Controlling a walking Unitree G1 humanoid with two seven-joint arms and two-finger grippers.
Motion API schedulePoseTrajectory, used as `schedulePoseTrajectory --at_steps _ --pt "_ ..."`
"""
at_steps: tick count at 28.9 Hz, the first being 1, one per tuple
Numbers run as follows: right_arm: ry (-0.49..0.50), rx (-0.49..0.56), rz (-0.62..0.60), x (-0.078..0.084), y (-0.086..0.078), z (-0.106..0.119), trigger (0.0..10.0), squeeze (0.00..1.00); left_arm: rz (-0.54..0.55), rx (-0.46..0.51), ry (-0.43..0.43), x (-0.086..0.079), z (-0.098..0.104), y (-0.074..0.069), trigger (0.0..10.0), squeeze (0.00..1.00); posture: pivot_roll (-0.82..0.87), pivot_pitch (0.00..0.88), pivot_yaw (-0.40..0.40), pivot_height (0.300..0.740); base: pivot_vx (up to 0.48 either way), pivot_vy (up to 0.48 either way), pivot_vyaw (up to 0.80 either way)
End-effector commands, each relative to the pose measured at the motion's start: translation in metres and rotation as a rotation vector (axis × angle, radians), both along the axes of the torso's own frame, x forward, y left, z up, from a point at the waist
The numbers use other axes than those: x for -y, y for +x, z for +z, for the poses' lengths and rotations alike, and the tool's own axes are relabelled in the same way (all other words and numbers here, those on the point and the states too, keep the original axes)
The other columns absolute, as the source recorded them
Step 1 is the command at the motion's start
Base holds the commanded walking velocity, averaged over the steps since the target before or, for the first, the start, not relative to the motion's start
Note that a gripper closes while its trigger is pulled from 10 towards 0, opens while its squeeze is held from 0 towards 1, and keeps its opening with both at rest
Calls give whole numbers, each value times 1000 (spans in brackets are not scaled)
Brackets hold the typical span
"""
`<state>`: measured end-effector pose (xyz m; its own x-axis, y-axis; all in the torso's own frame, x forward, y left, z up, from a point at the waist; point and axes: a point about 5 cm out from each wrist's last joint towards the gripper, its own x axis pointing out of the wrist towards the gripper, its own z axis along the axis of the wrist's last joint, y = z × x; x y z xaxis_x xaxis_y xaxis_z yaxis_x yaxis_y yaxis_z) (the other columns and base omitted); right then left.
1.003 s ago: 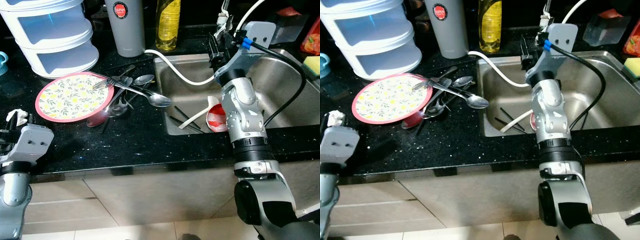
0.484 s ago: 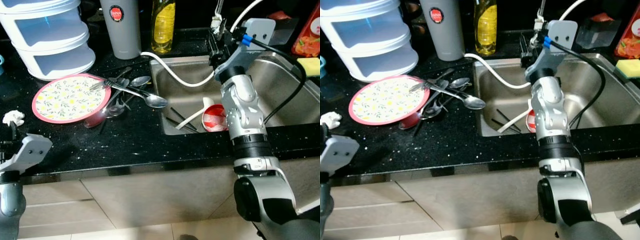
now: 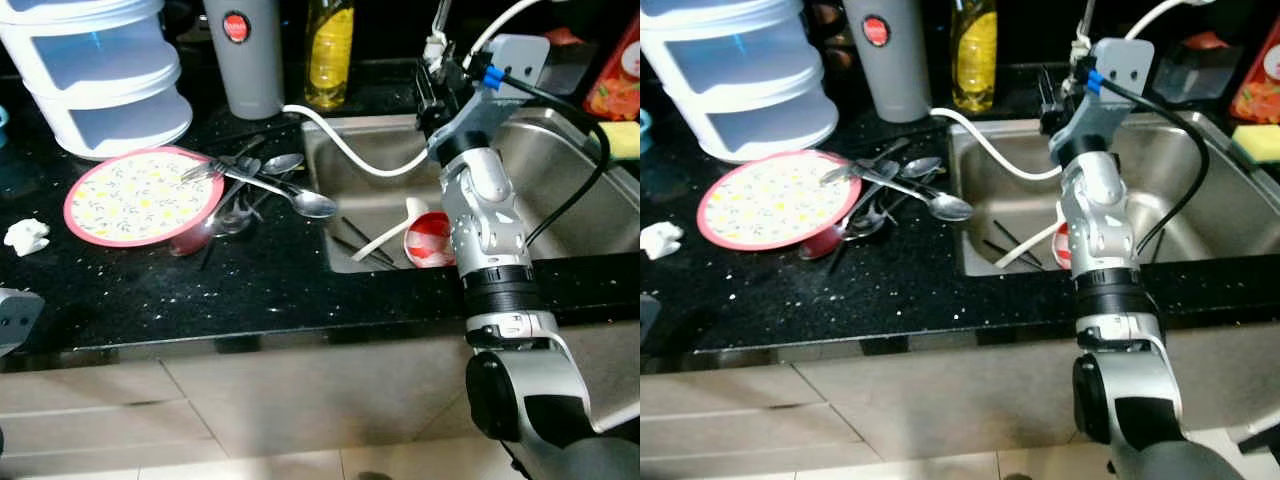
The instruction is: Kitchen organization
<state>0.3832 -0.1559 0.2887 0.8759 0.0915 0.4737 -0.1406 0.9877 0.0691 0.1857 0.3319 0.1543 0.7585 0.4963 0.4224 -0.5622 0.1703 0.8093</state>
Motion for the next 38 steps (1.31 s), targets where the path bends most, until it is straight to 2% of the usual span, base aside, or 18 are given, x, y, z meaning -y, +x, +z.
schedulePoseTrajectory --at_steps 1,7,12,15,17,24,38 --pt "1 13 18 -6 1 4 10000 0 -110 -16 -44 22 -8 16 10000 0 72 25 -29 740 0 0 0" --pt "3 24 5 -3 0 7 10000 0 -114 -26 -44 23 -12 20 10000 0 58 22 -18 740 0 0 0" --pt "11 19 -13 3 -1 4 10000 0 -131 -4 -28 24 -4 24 10000 0 61 22 -11 740 0 0 0" --pt "15 21 -13 2 -1 4 10000 0 -174 8 -32 30 1 32 10000 0 59 22 -5 740 0 0 0" --pt "16 22 -12 1 -1 4 10000 0 -169 1 -49 28 -1 36 10000 0 56 24 -3 740 0 0 0" --pt "16 21 -21 4 -1 3 10000 0 -133 -42 -40 16 -11 33 10000 0 51 27 -3 740 0 0 0" --pt "19 17 -15 3 -1 3 10000 0 -144 -67 -35 14 -17 34 10000 0 51 30 -11 740 0 0 0"
